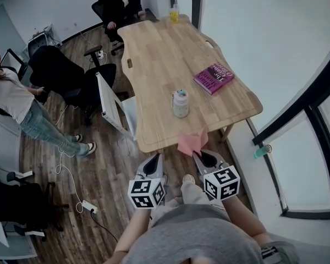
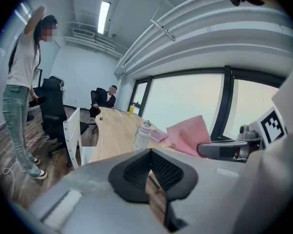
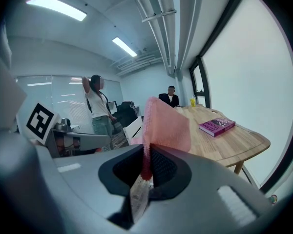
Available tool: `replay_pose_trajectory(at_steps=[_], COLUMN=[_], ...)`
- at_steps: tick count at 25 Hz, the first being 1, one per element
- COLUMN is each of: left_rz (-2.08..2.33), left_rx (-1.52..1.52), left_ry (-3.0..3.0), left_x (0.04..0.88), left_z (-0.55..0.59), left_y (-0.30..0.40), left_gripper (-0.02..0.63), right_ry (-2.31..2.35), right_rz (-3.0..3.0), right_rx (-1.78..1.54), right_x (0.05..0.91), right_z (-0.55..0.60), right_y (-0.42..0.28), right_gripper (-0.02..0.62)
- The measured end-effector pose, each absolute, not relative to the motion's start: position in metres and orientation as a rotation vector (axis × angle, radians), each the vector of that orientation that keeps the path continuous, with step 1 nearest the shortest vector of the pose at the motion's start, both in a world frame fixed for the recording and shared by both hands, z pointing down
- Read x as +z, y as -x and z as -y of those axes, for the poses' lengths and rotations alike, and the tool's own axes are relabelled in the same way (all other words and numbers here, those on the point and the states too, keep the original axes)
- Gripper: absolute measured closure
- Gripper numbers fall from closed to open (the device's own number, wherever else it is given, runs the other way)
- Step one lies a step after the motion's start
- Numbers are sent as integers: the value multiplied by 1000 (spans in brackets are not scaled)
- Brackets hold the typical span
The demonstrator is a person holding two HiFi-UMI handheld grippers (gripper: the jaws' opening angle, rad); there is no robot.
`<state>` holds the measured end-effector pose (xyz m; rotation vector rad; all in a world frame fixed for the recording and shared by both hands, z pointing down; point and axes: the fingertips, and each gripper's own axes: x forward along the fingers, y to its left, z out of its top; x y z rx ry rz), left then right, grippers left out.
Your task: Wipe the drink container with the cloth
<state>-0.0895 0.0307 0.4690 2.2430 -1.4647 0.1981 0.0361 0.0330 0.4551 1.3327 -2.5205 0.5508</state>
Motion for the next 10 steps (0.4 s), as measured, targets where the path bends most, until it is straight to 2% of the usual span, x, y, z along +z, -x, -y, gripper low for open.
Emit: replay_pose_trajectory(at_steps=[10], left_rz=[1461], left_rx=[197], left_ry=[-2247], left_x=[468], left_z=[-32], left_y=[93], left_gripper=[606], right_ry=[-1332], right_rz=[2543], right_rx=[573], right_x=[449], right_z=[-32], right_y=[-33], right_gripper=[568])
